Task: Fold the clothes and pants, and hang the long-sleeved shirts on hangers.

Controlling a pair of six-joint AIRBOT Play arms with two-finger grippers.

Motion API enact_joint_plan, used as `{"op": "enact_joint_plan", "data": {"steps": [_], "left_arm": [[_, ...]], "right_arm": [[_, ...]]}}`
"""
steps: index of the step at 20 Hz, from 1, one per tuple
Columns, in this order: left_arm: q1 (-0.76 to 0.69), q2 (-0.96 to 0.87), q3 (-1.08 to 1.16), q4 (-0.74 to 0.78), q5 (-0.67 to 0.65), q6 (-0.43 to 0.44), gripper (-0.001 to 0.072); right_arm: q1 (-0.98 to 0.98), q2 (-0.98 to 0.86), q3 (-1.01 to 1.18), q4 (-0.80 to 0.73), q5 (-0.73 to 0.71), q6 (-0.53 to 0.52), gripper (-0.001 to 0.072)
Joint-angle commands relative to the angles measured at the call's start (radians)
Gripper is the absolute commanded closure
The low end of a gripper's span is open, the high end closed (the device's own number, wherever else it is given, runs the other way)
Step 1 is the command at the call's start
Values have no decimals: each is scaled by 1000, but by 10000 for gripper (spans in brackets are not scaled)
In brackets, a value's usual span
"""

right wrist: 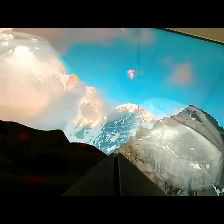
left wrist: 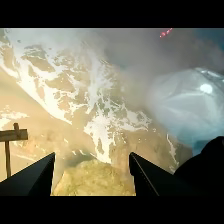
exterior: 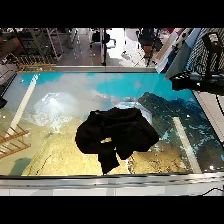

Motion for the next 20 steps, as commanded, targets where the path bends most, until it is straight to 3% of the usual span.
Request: {"op": "enact_joint_plan", "data": {"steps": [1, 12, 14, 15, 16, 20], "left_arm": [[0, 0, 0, 0, 0, 0, 242], [0, 0, 0, -5, 33, 0, 242], [0, -1, 0, -63, 15, 1, 240], [-5, -1, 0, -103, 6, 8, 173], [-13, -1, 0, -153, -3, 51, -2], [-131, -18, -21, -203, -16, 82, 3]], "right_arm": [[1, -1, 0, 0, 0, 0, 686], [1, -1, 0, 0, 0, 0, 686], [1, -1, 0, 0, 0, 0, 686], [1, -1, 0, 0, 0, 0, 686], [1, -1, 0, 0, 0, 0, 686], [1, 0, 0, 9, -3, 11, 686]]}}
